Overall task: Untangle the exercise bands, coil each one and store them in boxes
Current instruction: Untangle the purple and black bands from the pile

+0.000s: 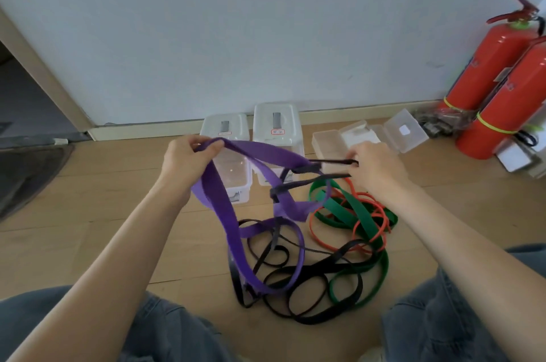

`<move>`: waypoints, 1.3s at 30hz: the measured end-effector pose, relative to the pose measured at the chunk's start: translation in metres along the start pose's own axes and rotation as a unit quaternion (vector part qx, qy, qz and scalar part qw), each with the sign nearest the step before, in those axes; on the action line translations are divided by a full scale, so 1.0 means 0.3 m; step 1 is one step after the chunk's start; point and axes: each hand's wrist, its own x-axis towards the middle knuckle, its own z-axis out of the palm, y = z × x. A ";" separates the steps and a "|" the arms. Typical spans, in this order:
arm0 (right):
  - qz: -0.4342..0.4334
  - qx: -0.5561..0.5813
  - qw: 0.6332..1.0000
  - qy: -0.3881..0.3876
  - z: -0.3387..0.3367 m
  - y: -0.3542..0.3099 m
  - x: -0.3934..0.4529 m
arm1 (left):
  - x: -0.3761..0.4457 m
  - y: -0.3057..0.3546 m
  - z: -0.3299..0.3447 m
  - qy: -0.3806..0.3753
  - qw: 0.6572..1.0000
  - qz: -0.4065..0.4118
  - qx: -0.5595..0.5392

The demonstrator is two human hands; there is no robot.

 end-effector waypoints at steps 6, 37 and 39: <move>-0.016 -0.041 0.997 -0.069 0.049 0.022 -0.002 | -0.058 0.106 0.019 -0.102 0.979 0.153 -0.089; 0.056 0.350 0.932 -0.072 0.004 -0.039 0.035 | -0.060 0.116 -0.017 -0.182 0.969 0.141 -0.090; 0.015 0.131 0.976 -0.174 0.036 -0.023 0.016 | -0.084 0.134 -0.002 -0.210 0.961 0.161 -0.084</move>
